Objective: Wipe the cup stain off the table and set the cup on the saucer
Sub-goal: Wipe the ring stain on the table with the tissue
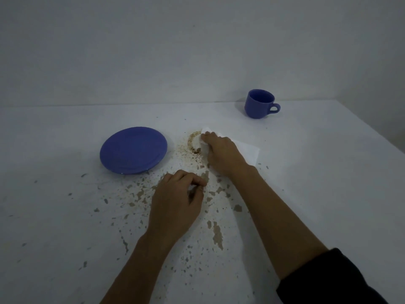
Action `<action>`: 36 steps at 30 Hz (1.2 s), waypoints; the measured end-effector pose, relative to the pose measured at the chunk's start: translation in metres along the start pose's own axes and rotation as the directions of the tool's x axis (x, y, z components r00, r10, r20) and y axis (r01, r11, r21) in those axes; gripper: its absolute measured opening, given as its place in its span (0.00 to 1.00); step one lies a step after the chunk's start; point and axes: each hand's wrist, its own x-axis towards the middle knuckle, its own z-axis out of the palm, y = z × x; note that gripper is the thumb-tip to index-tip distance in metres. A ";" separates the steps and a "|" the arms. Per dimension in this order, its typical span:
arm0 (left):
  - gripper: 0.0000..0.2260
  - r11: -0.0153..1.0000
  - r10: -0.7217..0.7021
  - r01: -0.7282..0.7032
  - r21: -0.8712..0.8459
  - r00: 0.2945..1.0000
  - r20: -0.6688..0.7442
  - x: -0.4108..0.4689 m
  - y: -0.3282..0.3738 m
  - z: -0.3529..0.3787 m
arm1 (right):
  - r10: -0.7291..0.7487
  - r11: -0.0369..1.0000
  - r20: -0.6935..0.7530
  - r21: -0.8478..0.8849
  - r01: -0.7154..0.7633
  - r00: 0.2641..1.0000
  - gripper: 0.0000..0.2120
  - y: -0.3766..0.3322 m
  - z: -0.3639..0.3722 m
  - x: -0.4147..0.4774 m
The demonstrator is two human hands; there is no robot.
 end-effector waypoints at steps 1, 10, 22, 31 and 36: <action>0.05 1.000 -0.005 0.005 -0.003 1.000 0.004 0.000 0.000 0.000 | -0.039 0.999 0.014 0.001 0.039 0.999 0.19 -0.001 0.002 -0.003; 0.04 1.000 0.001 -0.001 -0.014 1.000 0.013 0.000 -0.002 0.000 | 0.099 0.995 -0.013 0.024 -0.098 0.995 0.21 0.033 -0.008 0.000; 0.05 1.000 0.004 -0.004 -0.011 1.000 0.014 0.001 -0.003 0.001 | 0.069 0.986 0.013 0.149 -0.070 0.998 0.20 0.021 -0.006 0.028; 0.04 1.000 0.000 0.000 -0.013 1.000 0.008 0.001 -0.003 0.002 | -0.059 0.971 0.080 0.238 0.039 0.995 0.19 0.019 -0.004 0.027; 0.04 1.000 -0.011 0.011 0.003 1.000 0.004 0.002 -0.003 0.002 | 0.045 0.991 -0.008 0.125 -0.044 0.999 0.20 0.028 -0.007 0.025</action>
